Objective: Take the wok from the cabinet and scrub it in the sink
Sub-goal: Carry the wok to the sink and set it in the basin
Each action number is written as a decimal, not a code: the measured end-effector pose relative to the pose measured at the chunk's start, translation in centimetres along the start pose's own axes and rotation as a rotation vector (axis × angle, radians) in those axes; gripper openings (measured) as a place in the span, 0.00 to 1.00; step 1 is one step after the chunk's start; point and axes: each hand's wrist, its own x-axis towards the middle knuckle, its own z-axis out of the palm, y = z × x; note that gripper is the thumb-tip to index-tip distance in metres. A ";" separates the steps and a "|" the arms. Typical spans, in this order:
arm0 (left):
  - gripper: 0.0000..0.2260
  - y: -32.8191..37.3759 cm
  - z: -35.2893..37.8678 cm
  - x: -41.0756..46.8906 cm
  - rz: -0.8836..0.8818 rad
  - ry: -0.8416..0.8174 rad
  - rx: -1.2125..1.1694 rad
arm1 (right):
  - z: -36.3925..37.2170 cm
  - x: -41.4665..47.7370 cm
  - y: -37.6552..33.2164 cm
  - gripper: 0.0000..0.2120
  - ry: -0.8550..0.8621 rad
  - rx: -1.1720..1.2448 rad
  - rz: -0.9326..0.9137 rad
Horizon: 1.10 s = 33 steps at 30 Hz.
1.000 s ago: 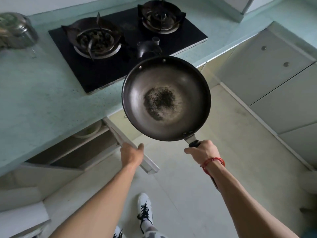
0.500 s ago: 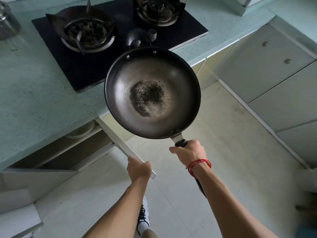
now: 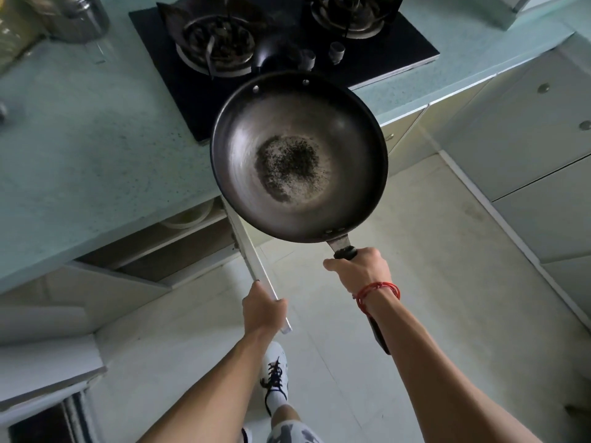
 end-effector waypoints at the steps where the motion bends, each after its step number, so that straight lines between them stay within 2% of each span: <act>1: 0.08 -0.6 -0.6 0.0 0.015 0.000 0.012 | 0.5 -0.4 -0.3 0.14 -0.006 0.000 -0.008; 11: 0.12 -7.0 -7.9 0.4 0.145 0.005 0.221 | 5.3 -4.4 -3.4 0.14 -0.053 -0.028 -0.093; 15: 0.03 -8.9 -11.2 1.3 0.222 0.053 0.404 | 6.9 -5.5 -4.7 0.15 -0.072 -0.048 -0.123; 21: 0.14 -11.0 -16.4 2.9 0.233 0.128 0.483 | 9.1 -6.3 -6.7 0.15 -0.085 -0.077 -0.167; 27: 0.12 -11.8 -21.5 5.2 0.340 0.168 0.607 | 10.0 -6.6 -8.4 0.16 -0.072 -0.105 -0.201; 29: 0.17 -12.3 -22.6 6.2 0.453 0.242 0.739 | 10.2 -6.7 -8.9 0.16 -0.070 -0.112 -0.209; 33: 0.35 -12.4 -23.9 7.4 0.591 0.409 0.950 | 10.7 -6.7 -9.6 0.16 -0.071 -0.117 -0.214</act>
